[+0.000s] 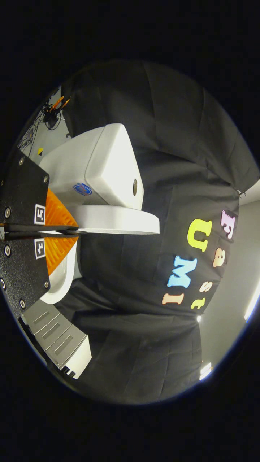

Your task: Open the toilet lid.

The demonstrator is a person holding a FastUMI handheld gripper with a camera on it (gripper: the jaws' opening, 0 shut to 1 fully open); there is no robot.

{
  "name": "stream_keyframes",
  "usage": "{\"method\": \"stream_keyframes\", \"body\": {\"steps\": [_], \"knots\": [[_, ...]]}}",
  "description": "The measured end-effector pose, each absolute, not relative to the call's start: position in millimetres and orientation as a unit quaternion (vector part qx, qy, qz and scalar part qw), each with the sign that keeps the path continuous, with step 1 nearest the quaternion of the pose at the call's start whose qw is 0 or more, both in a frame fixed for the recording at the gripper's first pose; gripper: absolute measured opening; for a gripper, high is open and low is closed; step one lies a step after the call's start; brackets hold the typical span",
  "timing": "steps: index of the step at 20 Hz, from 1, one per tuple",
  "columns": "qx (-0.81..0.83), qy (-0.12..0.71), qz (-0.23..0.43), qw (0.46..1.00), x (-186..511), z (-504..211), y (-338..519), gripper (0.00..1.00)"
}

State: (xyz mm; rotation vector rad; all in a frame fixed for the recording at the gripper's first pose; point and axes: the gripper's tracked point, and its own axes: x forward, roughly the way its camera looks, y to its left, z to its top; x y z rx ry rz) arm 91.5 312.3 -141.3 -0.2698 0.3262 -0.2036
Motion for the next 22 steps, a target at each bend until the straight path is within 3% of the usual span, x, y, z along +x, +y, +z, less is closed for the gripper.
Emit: {"method": "stream_keyframes", "body": {"steps": [17,20,22], "knots": [[-0.117,0.171,-0.069,0.976,87,-145,326,0.02],[-0.098,0.173,-0.052,0.979,79,-136,332,0.13],[-0.076,0.157,-0.059,0.983,71,-117,328,0.44]]}}
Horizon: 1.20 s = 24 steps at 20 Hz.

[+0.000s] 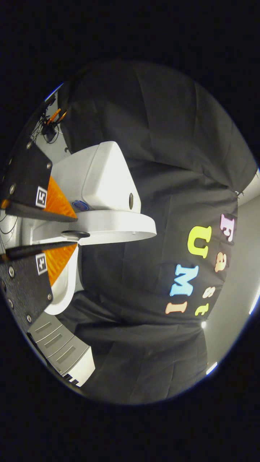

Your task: Open the toilet lid.

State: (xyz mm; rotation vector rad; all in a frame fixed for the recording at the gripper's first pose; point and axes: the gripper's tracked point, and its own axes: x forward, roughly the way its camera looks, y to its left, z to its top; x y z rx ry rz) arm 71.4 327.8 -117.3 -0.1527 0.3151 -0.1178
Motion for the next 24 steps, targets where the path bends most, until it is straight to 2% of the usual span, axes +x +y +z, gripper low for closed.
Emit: {"method": "stream_keyframes", "body": {"steps": [3,4,12,18,24], "knots": [[-0.033,0.134,-0.030,0.990,66,-98,340,0.91],[-0.028,0.127,-0.015,0.991,65,-88,341,0.95],[-0.054,0.023,0.058,0.997,45,14,271,0.95],[-0.039,-0.046,0.046,0.997,34,81,165,0.95],[-0.017,-0.079,0.039,0.996,14,110,72,0.95]]}}
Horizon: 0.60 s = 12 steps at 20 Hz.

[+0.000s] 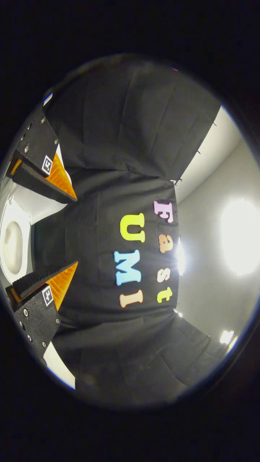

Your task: Open the toilet lid.

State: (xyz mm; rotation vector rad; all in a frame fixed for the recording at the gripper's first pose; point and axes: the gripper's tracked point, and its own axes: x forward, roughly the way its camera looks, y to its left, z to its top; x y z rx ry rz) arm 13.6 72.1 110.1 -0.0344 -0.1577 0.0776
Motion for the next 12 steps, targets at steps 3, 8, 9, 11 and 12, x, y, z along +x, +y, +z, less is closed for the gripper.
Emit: {"method": "stream_keyframes", "body": {"steps": [3,8,9,11,12], "knots": [[-0.039,-0.063,0.024,0.997,4,102,34,0.95],[-0.066,-0.044,0.018,0.997,-17,87,-4,0.95],[-0.063,-0.040,0.016,0.997,-21,83,-7,0.95],[-0.056,-0.024,0.012,0.998,-29,71,-13,0.95],[-0.055,-0.022,0.008,0.998,-35,69,-16,0.95]]}}
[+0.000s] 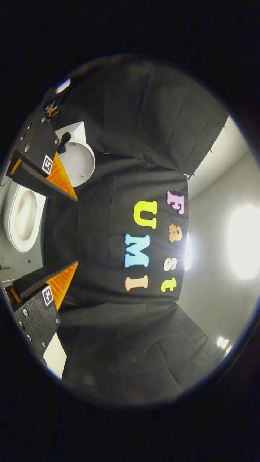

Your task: Open the toilet lid.

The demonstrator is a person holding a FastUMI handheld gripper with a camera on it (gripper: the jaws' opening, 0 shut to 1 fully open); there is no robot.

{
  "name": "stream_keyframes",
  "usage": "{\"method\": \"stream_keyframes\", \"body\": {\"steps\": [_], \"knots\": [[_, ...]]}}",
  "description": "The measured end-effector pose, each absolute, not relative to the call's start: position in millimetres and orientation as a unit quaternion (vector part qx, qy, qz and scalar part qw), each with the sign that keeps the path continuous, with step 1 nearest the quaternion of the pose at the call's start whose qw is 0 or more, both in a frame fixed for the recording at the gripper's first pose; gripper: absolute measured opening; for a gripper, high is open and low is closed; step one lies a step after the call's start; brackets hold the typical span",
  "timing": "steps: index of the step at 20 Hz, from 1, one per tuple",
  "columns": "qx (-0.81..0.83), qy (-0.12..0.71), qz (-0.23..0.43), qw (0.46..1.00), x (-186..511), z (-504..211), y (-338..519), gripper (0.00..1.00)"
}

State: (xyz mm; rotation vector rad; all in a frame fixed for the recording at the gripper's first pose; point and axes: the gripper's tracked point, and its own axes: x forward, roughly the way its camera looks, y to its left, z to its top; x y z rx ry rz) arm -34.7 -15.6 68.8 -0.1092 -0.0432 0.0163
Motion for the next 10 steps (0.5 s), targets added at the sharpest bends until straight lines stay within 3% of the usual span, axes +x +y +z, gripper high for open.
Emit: {"method": "stream_keyframes", "body": {"steps": [10], "knots": [[-0.081,-0.002,-0.016,0.997,-46,59,-35,0.95]]}}
